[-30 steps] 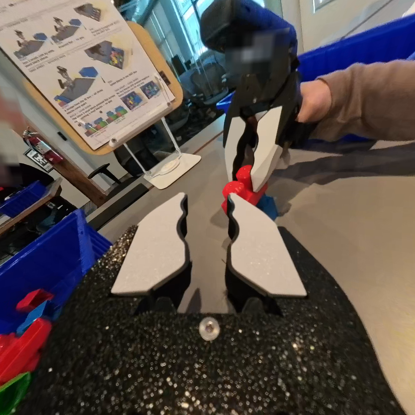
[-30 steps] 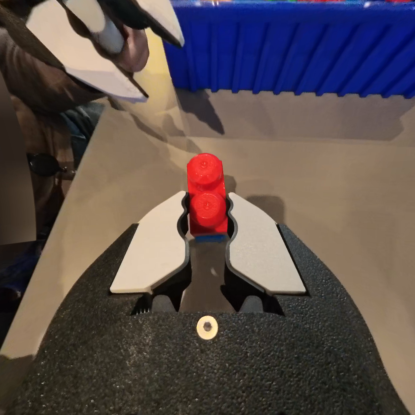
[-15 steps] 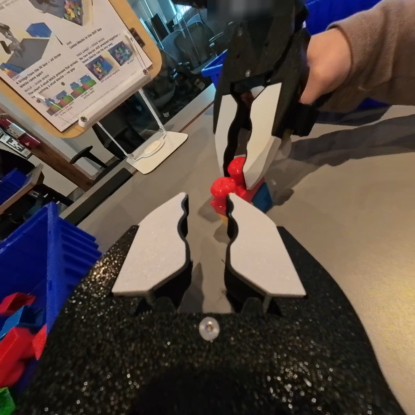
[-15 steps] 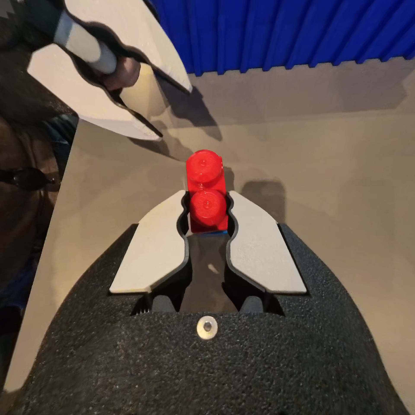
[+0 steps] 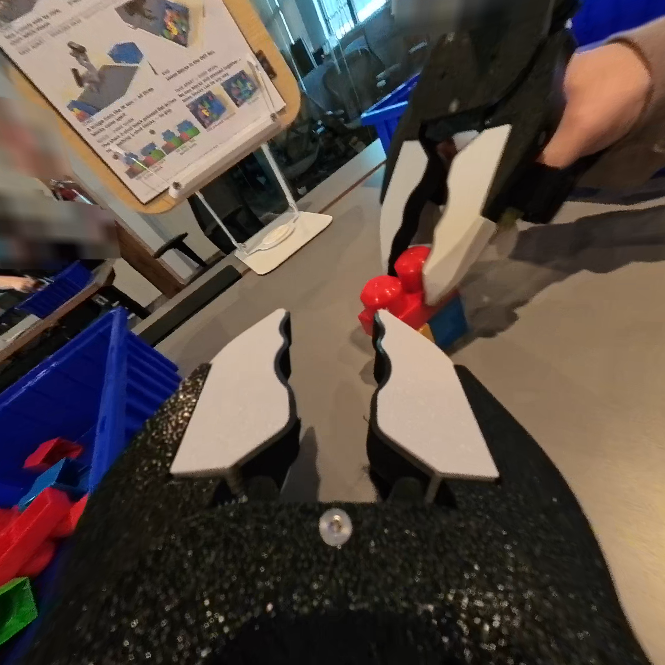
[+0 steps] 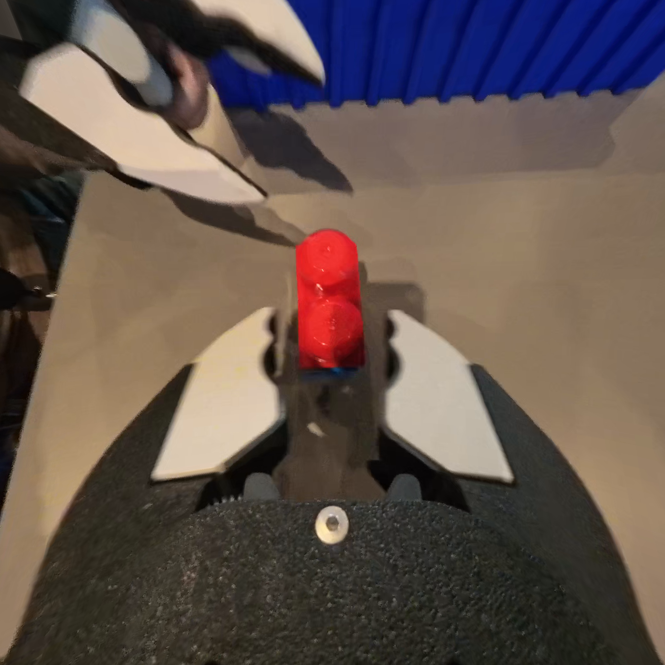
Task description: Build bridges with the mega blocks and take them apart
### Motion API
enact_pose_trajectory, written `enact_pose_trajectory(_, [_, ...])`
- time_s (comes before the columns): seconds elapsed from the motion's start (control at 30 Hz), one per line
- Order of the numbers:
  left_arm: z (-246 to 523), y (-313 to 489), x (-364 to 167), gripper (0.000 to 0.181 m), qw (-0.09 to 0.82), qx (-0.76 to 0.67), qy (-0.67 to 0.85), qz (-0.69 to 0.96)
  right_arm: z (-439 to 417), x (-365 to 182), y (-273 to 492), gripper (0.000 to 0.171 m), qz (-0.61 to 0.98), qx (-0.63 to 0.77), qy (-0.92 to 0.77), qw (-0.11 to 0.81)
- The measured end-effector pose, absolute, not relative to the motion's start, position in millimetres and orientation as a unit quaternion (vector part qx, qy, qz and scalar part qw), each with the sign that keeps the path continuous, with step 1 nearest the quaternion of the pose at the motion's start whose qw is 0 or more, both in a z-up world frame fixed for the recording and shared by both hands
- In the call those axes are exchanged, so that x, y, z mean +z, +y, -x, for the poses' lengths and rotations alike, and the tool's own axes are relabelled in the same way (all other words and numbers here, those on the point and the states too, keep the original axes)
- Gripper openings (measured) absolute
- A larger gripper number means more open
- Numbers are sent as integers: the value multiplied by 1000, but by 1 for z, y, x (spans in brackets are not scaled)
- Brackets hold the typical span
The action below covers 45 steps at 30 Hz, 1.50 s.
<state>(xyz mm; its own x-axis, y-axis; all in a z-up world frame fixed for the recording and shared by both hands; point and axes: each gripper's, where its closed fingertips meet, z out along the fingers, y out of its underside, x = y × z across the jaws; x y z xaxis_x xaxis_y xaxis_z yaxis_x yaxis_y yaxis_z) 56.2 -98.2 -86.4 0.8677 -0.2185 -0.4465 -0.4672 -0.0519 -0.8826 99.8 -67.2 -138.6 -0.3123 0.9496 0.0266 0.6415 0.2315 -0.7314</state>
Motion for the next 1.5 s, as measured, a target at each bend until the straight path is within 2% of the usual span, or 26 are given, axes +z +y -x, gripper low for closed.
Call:
enact_pose_trajectory(0.03, [-55,-98,-85,44,654,98,233,713,-100,-147,-65,86,544,302,-745,240])
enact_pose_trajectory(0.07, [-56,-98,-84,48,661,96,229,708,-100,-154,-65,98,552,300,-744,228])
enact_pose_trajectory(0.13, [-56,-97,-84,54,671,96,220,702,-98,-165,-64,103,559,300,-741,221])
enact_pose_trajectory(0.23, [-54,-98,-81,54,684,116,216,687,-91,-164,-67,86,554,332,-727,231])
enact_pose_trajectory(0.3, [-54,-99,-81,52,689,124,217,680,-87,-158,-71,69,553,362,-714,233])
enact_pose_trajectory(0.47, [-54,-99,-89,50,684,121,216,686,-85,-167,-73,43,549,353,-722,230])
enact_pose_trajectory(0.6, [-53,-98,-92,50,679,112,213,693,-87,-168,-76,42,522,336,-749,234])
enact_pose_trajectory(0.73, [-54,-100,-94,49,680,99,209,696,-88,-165,-81,42,527,383,-730,208])
enact_pose_trajectory(0.77, [-53,-101,-94,49,682,94,206,696,-88,-162,-81,46,528,399,-720,207])
enact_pose_trajectory(0.83, [-50,-103,-93,49,684,91,199,696,-88,-148,-81,72,524,435,-699,218])
enact_pose_trajectory(0.87, [-48,-103,-94,49,684,90,195,697,-88,-140,-79,73,521,446,-692,228])
enact_pose_trajectory(1.0, [-47,-102,-97,49,678,76,192,705,-94,-123,-74,58,502,470,-680,257])
enact_pose_trajectory(1.2, [-50,-101,-104,49,666,79,209,712,-95,-133,-81,56,497,462,-696,235])
enact_pose_trajectory(1.23, [-51,-100,-105,49,664,79,212,713,-94,-135,-83,52,495,458,-700,233])
enact_pose_trajectory(1.27, [-52,-100,-106,49,663,77,215,713,-95,-136,-84,38,493,456,-704,231])
enact_pose_trajectory(1.3, [-53,-100,-107,50,662,74,217,714,-93,-136,-84,35,494,452,-704,236])
enact_pose_trajectory(1.4, [-59,-102,-104,55,668,52,225,708,-91,-130,-80,35,507,453,-692,244])
enact_pose_trajectory(1.5, [-72,-107,-99,69,677,-15,236,697,-93,-105,-89,34,484,534,-656,223])
